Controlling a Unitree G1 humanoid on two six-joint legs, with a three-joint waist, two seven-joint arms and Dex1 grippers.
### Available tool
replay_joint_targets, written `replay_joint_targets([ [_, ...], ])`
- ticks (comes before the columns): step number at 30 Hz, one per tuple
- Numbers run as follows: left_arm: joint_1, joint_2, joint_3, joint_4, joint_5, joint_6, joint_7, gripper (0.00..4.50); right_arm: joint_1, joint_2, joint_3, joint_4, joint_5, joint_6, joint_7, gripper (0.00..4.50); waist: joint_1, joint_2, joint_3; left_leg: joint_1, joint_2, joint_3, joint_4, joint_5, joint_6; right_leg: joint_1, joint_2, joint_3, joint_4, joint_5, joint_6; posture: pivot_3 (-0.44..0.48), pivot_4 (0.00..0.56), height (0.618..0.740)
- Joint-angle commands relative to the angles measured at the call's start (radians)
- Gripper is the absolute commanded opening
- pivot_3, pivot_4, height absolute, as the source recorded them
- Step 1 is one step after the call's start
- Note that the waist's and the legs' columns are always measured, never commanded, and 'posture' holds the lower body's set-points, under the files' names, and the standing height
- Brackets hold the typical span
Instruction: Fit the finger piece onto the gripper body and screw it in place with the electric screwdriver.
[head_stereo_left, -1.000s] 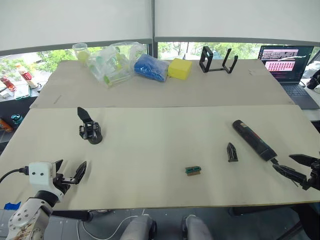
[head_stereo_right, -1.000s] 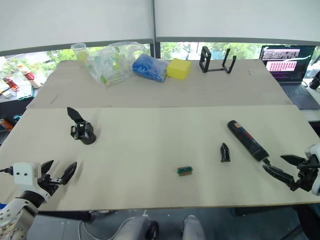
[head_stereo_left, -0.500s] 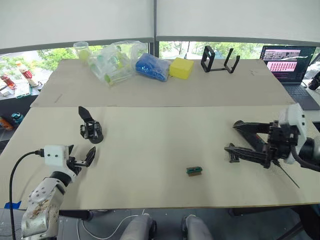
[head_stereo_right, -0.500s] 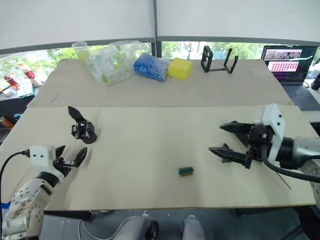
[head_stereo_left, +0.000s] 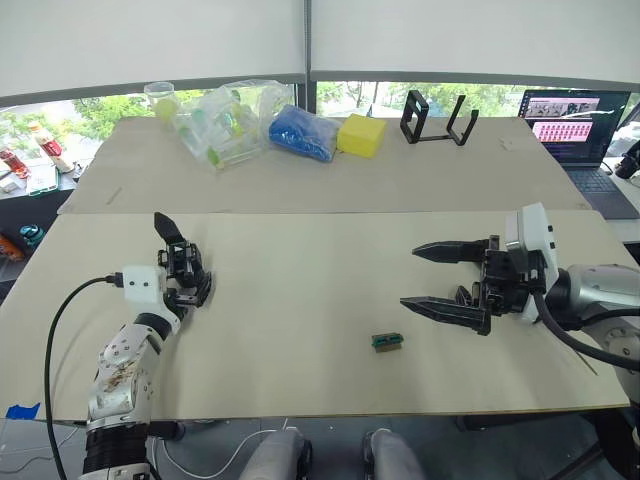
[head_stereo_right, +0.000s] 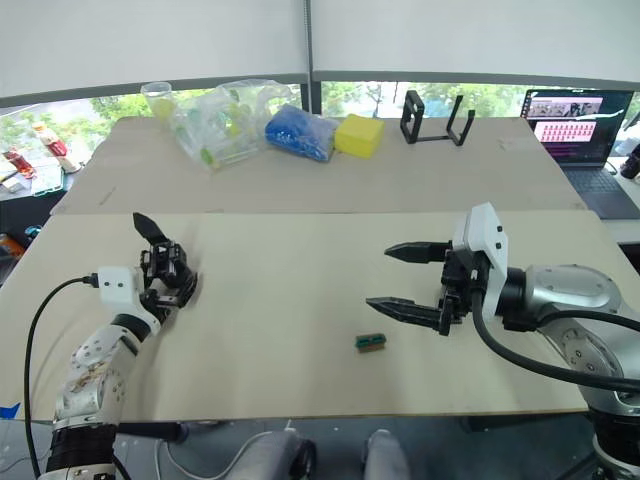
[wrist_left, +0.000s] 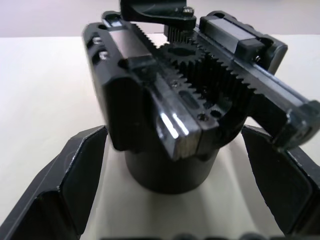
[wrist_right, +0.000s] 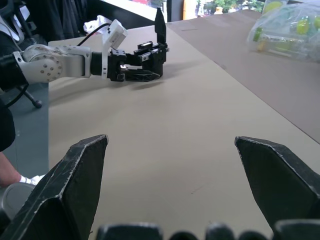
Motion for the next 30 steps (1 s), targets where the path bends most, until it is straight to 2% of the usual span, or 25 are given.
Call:
replay_joint_targets([
  [1,-0.035,0.001,-0.008,0.01,-0.003,-0.054,-0.03,3.18,0.0,0.005,-0.012,-0.042,0.019,-0.002,-0.013,4.5,0.0,0.0,0.0,0.0,0.0,0.0,0.0,0.0,0.0,0.0,0.0,0.0,0.0,0.0,0.0,0.0,0.15,0.74],
  [2,-0.047,0.009,-0.015,0.03,0.0,-0.067,-0.047,2.68,0.003,0.006,-0.012,-0.046,0.021,-0.001,-0.016,4.5,0.001,0.0,0.0,0.0,0.0,0.0,0.0,0.0,0.0,0.0,0.0,0.0,0.0,0.0,0.0,0.0,0.15,0.74],
  [4,-0.072,0.022,-0.03,0.06,0.0,-0.082,-0.087,2.36,0.008,0.008,-0.011,-0.048,0.022,-0.003,-0.02,4.5,0.003,0.0,0.0,0.0,0.0,0.0,0.0,0.0,0.0,0.0,0.0,0.0,0.0,0.0,0.0,0.0,0.15,0.74],
  [7,-0.137,0.053,-0.082,0.092,-0.011,-0.09,-0.207,2.36,0.023,0.005,-0.013,-0.051,0.015,-0.009,-0.021,4.5,0.007,0.0,0.0,0.0,0.0,-0.001,0.0,0.0,0.0,0.0,0.0,-0.001,0.0,0.0,0.0,0.0,0.15,0.74],
  [11,-0.281,0.088,-0.215,0.124,-0.032,-0.058,-0.464,2.36,0.076,-0.006,-0.049,-0.076,0.019,-0.007,-0.032,4.5,0.012,-0.001,0.001,-0.007,-0.001,-0.002,0.004,0.002,0.003,-0.003,0.001,-0.003,0.0,0.001,0.001,0.0,0.15,0.74],
  [15,-0.396,0.059,-0.298,0.181,-0.016,-0.059,-0.572,2.36,0.141,-0.004,-0.091,-0.127,0.027,-0.003,-0.069,4.5,0.0,-0.001,0.001,-0.014,-0.002,-0.001,0.008,0.003,0.004,-0.01,0.002,-0.003,0.001,0.003,0.002,0.0,0.15,0.74],
  [18,-0.444,0.002,-0.349,0.208,0.014,-0.077,-0.567,2.36,0.195,0.005,-0.129,-0.173,0.038,0.002,-0.108,4.5,-0.006,-0.001,0.001,-0.014,-0.002,0.0,0.007,0.003,0.004,-0.011,0.004,-0.004,0.002,0.003,0.002,0.0,0.15,0.74],
  [22,-0.438,-0.073,-0.424,0.178,0.03,-0.076,-0.594,2.36,0.274,0.008,-0.173,-0.231,0.043,0.002,-0.148,4.5,-0.006,-0.002,0.001,-0.014,-0.002,0.001,0.007,0.003,0.004,-0.012,0.005,-0.003,0.004,0.003,0.002,0.0,0.15,0.74],
  [24,-0.456,-0.104,-0.442,0.212,0.071,-0.098,-0.542,2.36,0.3,0.008,-0.19,-0.249,0.05,0.003,-0.165,4.5,-0.004,-0.002,0.001,-0.014,-0.002,0.001,0.007,0.003,0.004,-0.012,0.005,-0.003,0.004,0.003,0.002,0.0,0.15,0.74],
  [26,-0.466,-0.146,-0.44,0.222,0.105,-0.057,-0.436,2.36,0.325,0.013,-0.206,-0.268,0.058,0.004,-0.183,4.5,-0.003,-0.002,0.001,-0.014,-0.002,0.001,0.008,0.003,0.005,-0.012,0.005,-0.003,0.004,0.003,0.002,0.0,0.15,0.74],
  [30,-0.372,-0.224,-0.469,0.055,0.122,0.035,-0.309,2.36,0.386,0.023,-0.23,-0.311,0.072,0.001,-0.214,4.5,-0.002,-0.002,0.001,-0.014,-0.001,0.001,0.009,0.004,0.005,-0.011,0.003,0.0,0.005,0.003,0.002,0.0,0.15,0.74],
])
